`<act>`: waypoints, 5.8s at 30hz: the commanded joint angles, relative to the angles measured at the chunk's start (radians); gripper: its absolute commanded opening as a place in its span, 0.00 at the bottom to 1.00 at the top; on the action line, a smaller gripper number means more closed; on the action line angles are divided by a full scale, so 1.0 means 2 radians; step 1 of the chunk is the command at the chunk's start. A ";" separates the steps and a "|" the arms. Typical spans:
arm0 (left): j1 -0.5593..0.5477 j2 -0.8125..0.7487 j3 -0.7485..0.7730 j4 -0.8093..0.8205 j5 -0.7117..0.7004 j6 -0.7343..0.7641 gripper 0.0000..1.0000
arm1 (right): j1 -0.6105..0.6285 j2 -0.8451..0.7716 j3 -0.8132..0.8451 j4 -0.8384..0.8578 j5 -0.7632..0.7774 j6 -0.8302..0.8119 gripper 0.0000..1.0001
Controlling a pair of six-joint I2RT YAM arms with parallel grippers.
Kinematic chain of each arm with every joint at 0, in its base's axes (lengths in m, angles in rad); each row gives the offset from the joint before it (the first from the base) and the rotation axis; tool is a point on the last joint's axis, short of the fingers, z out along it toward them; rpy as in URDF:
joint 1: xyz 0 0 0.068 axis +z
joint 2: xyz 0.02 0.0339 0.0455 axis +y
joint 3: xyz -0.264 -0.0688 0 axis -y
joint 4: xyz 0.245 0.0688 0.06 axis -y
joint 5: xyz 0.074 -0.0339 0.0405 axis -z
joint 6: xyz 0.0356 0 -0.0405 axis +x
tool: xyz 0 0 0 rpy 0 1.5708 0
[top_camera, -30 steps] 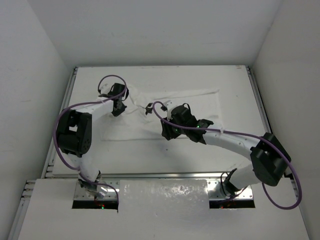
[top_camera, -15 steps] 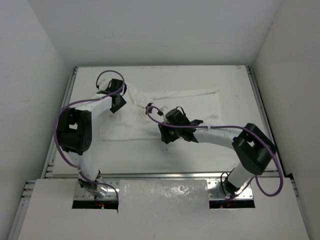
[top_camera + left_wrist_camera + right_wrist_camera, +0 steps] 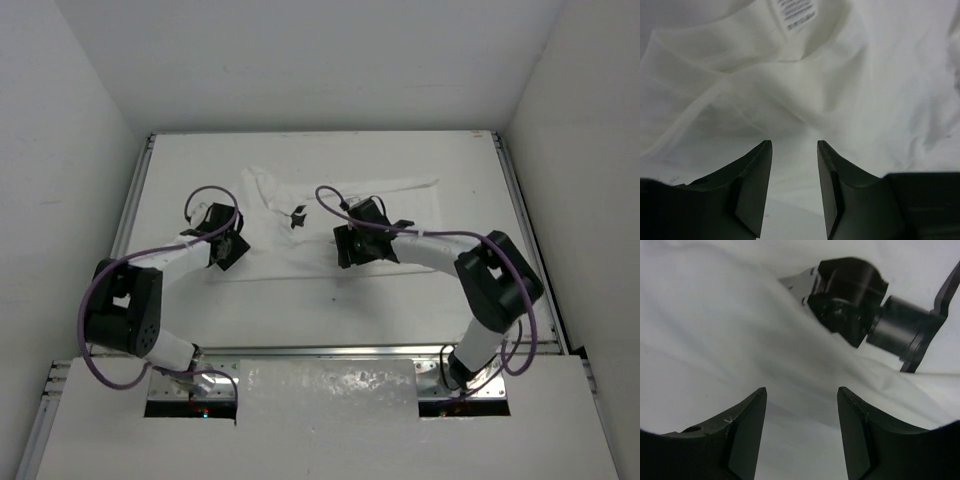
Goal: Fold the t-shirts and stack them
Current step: Fold the flattened tshirt in 1/3 of the way, then grap the side of the flattened tshirt furthest away from the robot with both arms
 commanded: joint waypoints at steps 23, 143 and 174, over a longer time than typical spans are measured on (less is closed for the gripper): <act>0.054 0.099 0.060 -0.005 -0.056 0.041 0.39 | -0.189 0.017 0.057 -0.065 -0.028 0.013 0.68; -0.061 0.468 0.675 -0.129 -0.104 0.185 0.00 | -0.229 -0.010 0.098 -0.060 -0.128 -0.004 0.65; 0.005 0.244 0.422 -0.043 -0.049 0.157 0.00 | -0.340 0.363 0.596 -0.201 0.171 -0.038 0.64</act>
